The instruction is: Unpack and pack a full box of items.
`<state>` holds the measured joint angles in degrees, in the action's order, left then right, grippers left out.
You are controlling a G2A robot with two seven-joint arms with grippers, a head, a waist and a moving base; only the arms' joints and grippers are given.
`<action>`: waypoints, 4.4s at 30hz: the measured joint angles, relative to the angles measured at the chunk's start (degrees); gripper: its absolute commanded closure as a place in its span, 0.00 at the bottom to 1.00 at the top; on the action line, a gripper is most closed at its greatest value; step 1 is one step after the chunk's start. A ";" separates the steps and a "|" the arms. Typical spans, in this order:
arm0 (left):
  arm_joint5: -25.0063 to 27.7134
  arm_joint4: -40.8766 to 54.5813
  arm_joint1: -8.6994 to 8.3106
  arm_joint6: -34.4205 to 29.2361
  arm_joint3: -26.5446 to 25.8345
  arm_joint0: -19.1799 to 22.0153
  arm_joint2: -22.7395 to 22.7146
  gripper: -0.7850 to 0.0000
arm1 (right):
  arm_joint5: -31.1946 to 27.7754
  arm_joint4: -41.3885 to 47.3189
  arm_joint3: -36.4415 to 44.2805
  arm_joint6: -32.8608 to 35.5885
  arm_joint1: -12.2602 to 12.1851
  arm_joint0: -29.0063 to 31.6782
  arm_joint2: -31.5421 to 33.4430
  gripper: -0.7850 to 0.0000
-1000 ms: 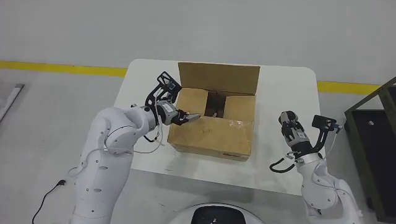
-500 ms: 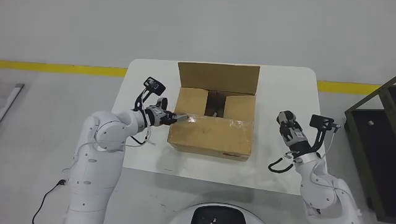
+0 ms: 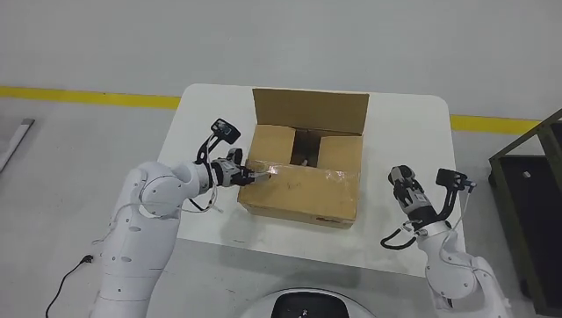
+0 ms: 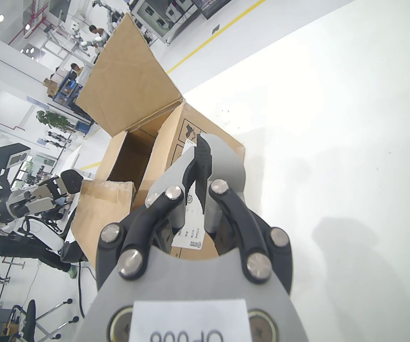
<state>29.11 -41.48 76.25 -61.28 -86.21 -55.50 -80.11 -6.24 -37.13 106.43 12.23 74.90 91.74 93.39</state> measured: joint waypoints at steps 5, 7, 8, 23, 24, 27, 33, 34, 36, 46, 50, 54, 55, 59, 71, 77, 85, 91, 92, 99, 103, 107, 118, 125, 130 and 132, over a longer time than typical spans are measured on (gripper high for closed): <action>0.35 -0.51 -0.47 0.16 0.36 -0.12 1.04 0.00 | -0.18 0.02 -0.44 -0.02 -0.07 0.17 -0.28 1.00; 0.08 -0.45 -0.62 0.50 0.41 -0.11 1.51 0.00 | -0.24 0.04 -0.57 0.13 -0.11 0.18 -0.43 1.00; -0.01 -0.36 -0.69 0.64 0.44 -0.07 1.69 0.00 | -0.27 0.04 -0.63 0.19 -0.12 0.20 -0.52 1.00; 0.46 5.40 -1.98 0.18 -0.09 0.90 2.97 0.00 | -0.85 -1.49 -3.43 0.94 -0.20 -0.43 -4.10 1.00; 1.03 6.45 -2.13 -0.32 -0.33 0.91 2.88 0.00 | -0.83 -1.50 -3.46 0.95 -0.21 -0.51 -4.25 1.00; 2.70 10.43 -2.54 -2.09 -1.23 1.05 2.60 0.00 | -0.73 -1.41 -3.45 0.97 -0.23 -0.75 -4.62 1.00; 4.14 20.81 -3.40 -5.97 -2.17 2.14 1.63 0.00 | 0.45 -1.22 -2.72 0.44 -0.19 -1.07 -5.42 1.00; 4.55 22.15 -3.54 -6.79 -2.18 2.37 1.61 0.00 | 0.84 -1.14 -2.48 0.24 -0.17 -1.20 -5.55 1.00; 5.56 24.46 -3.89 -8.21 -2.23 2.85 1.78 0.00 | 1.56 -1.23 -1.98 -0.13 -0.13 -1.40 -5.84 1.00; 6.37 28.86 -7.27 -7.55 -7.13 3.19 6.86 0.00 | 2.21 -1.33 3.91 -1.56 -0.40 -0.25 -3.57 1.00; 7.90 29.68 -9.81 -6.03 -8.91 3.27 10.09 0.00 | 0.96 1.78 6.06 0.59 -0.47 -0.35 -3.55 1.00; 9.46 31.11 -12.62 -4.46 -9.29 3.95 12.20 0.00 | -3.15 6.21 7.35 5.27 -0.69 -0.18 -4.32 1.00; 9.70 31.52 -13.17 -4.23 -9.26 4.11 12.50 0.00 | -4.44 7.23 7.47 6.36 -0.78 -0.03 -4.25 1.00; 10.70 33.54 -15.48 -3.21 -9.38 4.81 13.64 0.00 | -11.74 8.52 7.77 12.21 -1.43 0.87 -3.97 1.00; 8.82 32.32 -19.07 -1.69 -4.68 7.17 12.22 0.00 | -28.00 11.09 7.25 27.68 -3.44 3.85 -4.70 1.00; 5.16 28.44 -18.96 1.64 -4.38 7.32 13.40 0.00 | -29.93 7.48 5.10 28.80 -4.01 3.46 -6.20 1.00; 4.45 27.20 -19.02 1.86 -4.23 7.43 13.82 0.00 | -29.03 -0.24 1.68 24.56 -4.23 1.72 -9.28 1.00; 4.45 27.20 -19.02 1.85 -4.23 7.43 13.81 0.00 | -24.68 3.34 3.41 13.17 -4.17 1.36 -4.73 1.00; 4.45 27.20 -19.01 1.85 -4.23 7.43 13.81 0.00 | -22.64 3.91 3.83 10.50 -4.12 1.51 -3.18 1.00; 4.45 27.20 -19.01 1.85 -4.23 7.43 13.81 0.00 | -6.25 -1.34 2.70 -1.14 -4.00 2.01 4.72 1.00; 4.45 27.20 -19.01 1.85 -4.23 7.43 13.81 0.00 | -5.22 -6.01 -1.56 -1.07 -4.04 1.38 2.66 1.00; 4.45 27.20 -19.01 1.85 -4.23 7.43 13.81 0.00 | -6.70 -8.24 -4.89 -1.05 -3.97 0.66 -0.16 1.00; 4.28 27.02 -19.01 2.05 -4.27 7.34 13.78 0.00 | -10.84 -10.07 -6.13 1.43 -3.81 -1.10 -6.82 1.00; -0.63 15.71 -18.94 5.06 -5.85 8.17 15.54 0.00 | -10.18 -10.45 -5.62 1.62 -3.55 -3.13 -10.13 1.00; -5.53 10.58 -17.92 5.76 -6.50 10.87 20.03 0.00 | -7.60 -11.15 -4.53 -0.12 -3.41 -3.62 -10.75 1.00; -6.81 9.73 -17.48 6.21 -6.63 12.09 21.64 0.00 | -6.35 -10.75 -4.01 -0.80 -3.40 -3.56 -10.24 1.00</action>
<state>22.31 -31.75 58.77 -55.07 -92.84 -43.41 -58.47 -12.59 -47.88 102.42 11.43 71.50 88.18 83.15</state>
